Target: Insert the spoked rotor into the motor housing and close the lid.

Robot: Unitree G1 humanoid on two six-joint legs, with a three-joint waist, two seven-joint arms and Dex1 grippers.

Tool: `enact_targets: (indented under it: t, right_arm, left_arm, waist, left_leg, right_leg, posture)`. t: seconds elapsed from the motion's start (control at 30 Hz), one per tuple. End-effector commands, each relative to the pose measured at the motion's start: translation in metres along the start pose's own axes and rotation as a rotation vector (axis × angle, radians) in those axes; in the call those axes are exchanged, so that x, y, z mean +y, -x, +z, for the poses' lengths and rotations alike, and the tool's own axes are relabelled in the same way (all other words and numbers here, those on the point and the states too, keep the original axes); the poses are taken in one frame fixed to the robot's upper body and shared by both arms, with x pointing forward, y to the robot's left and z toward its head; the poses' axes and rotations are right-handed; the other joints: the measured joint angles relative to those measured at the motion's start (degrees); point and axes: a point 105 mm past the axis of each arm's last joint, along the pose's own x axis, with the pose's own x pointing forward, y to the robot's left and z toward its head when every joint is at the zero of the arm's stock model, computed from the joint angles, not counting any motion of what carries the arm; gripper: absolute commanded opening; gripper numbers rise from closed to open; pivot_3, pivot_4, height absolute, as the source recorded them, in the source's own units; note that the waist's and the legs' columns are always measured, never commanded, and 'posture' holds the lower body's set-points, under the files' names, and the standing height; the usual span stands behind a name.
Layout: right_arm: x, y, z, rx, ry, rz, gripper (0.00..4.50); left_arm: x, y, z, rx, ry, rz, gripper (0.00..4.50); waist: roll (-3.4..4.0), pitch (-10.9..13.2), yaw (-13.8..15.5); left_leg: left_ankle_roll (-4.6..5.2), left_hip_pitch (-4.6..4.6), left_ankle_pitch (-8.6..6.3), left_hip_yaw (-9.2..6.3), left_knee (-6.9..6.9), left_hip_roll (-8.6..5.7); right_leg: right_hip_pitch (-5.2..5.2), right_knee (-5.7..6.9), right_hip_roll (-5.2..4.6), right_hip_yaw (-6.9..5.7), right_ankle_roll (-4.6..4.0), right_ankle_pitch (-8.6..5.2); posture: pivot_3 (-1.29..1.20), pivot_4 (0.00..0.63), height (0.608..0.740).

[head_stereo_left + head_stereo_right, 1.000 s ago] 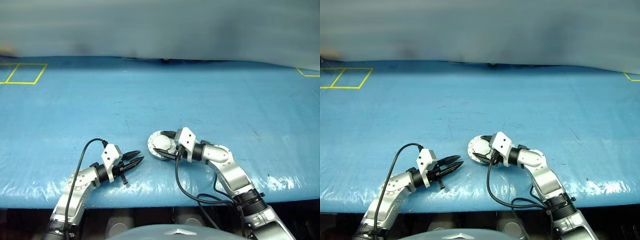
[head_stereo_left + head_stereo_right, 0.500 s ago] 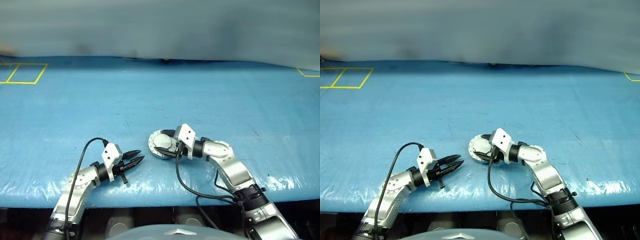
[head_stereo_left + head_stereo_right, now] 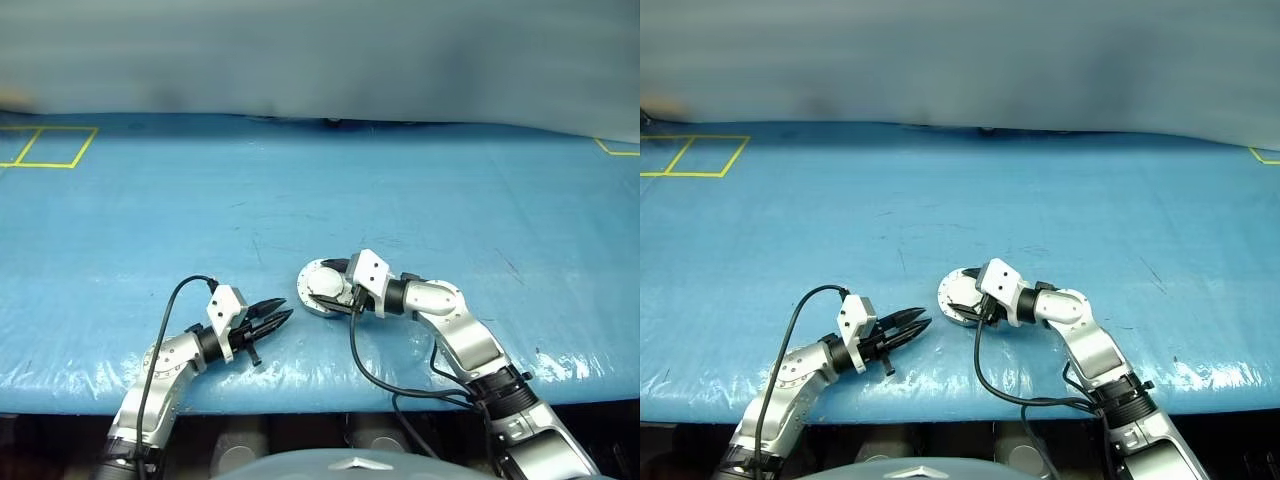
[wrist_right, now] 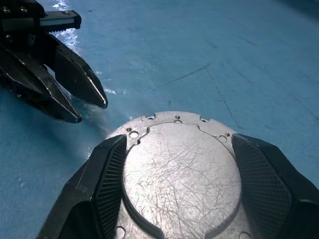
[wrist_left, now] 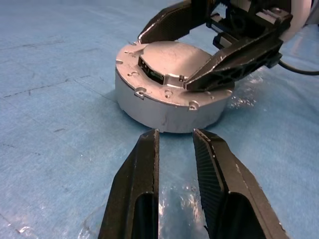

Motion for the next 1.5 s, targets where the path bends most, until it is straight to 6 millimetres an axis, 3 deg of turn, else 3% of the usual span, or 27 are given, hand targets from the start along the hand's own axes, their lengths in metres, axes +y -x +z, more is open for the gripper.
enact_targets:
  t: [0.03,0.17,0.43,0.67,0.93,1.07,1.1,1.23,1.33,1.5]
  right_arm:
    - [-0.003,0.005,-0.028,0.117,-0.041,-0.035,2.99]
    - [-0.004,0.004,-0.028,0.121,-0.036,-0.038,2.99]
    - [-0.003,0.003,-0.027,0.117,-0.032,-0.054,2.99]
    - [-0.004,0.007,-0.026,0.108,-0.038,-0.091,2.99]
    - [-0.01,0.008,-0.022,0.072,-0.085,-0.127,2.99]
    - [-0.009,0.01,-0.006,-0.013,-0.105,-0.116,4.32]
    - [-0.01,0.011,-0.002,-0.036,-0.107,-0.122,4.47]
    - [-0.011,0.02,0.021,-0.169,-0.183,-0.115,4.47]
    - [-0.025,0.034,0.036,-0.296,-0.331,-0.191,4.47]
    - [-0.042,0.05,0.02,-0.293,-0.573,-0.285,4.47]
  left_arm:
    - [0.013,-0.003,0.019,-0.09,0.02,0.05,0.95]
    - [0.017,-0.014,0.026,-0.109,0.002,0.03,0.04]
    - [0.01,-0.033,0.014,-0.019,-0.025,-0.089,0.04]
    - [0.011,-0.033,-0.011,0.116,-0.056,-0.101,0.04]
    - [0.01,-0.032,-0.014,0.123,-0.067,-0.087,0.04]
    - [0.008,-0.032,-0.015,0.118,-0.067,-0.08,0.0]
    - [0.008,-0.032,-0.015,0.117,-0.066,-0.079,0.0]
    - [0.006,-0.033,-0.017,0.116,-0.059,-0.074,0.0]
    - [0.003,-0.032,-0.02,0.12,-0.054,-0.077,0.0]
    - [0.001,-0.034,-0.02,0.118,-0.057,-0.081,0.0]
  waist:
    - [0.02,-0.02,-0.01]
    - [0.02,-0.02,0.03]
    - [0.01,-0.03,-0.27]
    - [0.01,-0.12,-0.02]
    - [0.01,-0.16,0.09]
    - [0.0,-0.16,0.11]
    - [0.0,-0.16,0.1]
    - [0.01,-0.15,0.29]
    - [0.02,-0.14,0.16]
    - [0.03,-0.14,0.51]
  left_leg:
    - [0.01,0.02,0.03,0.0,0.0,0.0]
    - [0.03,0.28,0.13,-0.01,-0.01,-0.02]
    - [0.02,0.64,0.12,0.03,-0.15,-0.04]
    - [0.02,0.64,0.12,0.02,-0.2,-0.05]
    - [0.02,0.66,0.12,0.03,-0.2,-0.05]
    - [0.02,0.65,0.12,0.03,-0.2,-0.06]
    - [0.02,0.65,0.12,0.03,-0.21,-0.06]
    - [0.02,0.58,0.12,0.02,-0.33,-0.06]
    - [0.02,0.45,0.11,0.02,-0.41,-0.06]
    - [0.02,0.43,0.1,-0.02,-0.45,-0.07]
  right_leg:
    - [0.01,0.0,0.01,0.0,-0.03,0.01]
    - [0.31,-0.05,0.01,0.01,-0.06,0.03]
    - [0.68,-0.24,-0.01,0.06,-0.1,0.0]
    - [0.69,-0.26,-0.03,0.06,-0.1,0.0]
    - [0.69,-0.27,-0.05,0.06,-0.11,-0.01]
    - [0.69,-0.27,-0.06,0.06,-0.11,-0.02]
    - [0.69,-0.29,-0.06,0.06,-0.12,-0.02]
    - [0.6,-0.32,-0.07,0.05,-0.15,-0.06]
    - [0.45,-0.32,-0.06,0.05,-0.16,-0.1]
    - [0.45,-0.35,-0.07,0.02,-0.2,-0.13]
  posture:
    - [0.0,0.15,0.74]
    - [0.0,0.15,0.74]
    - [0.0,0.15,0.74]
    - [0.0,0.15,0.74]
    - [0.0,0.15,0.74]
    - [0.0,0.15,0.74]
    - [0.0,0.15,0.74]
    - [0.0,0.15,0.74]
    - [0.0,0.15,0.74]
    - [0.0,0.15,0.74]
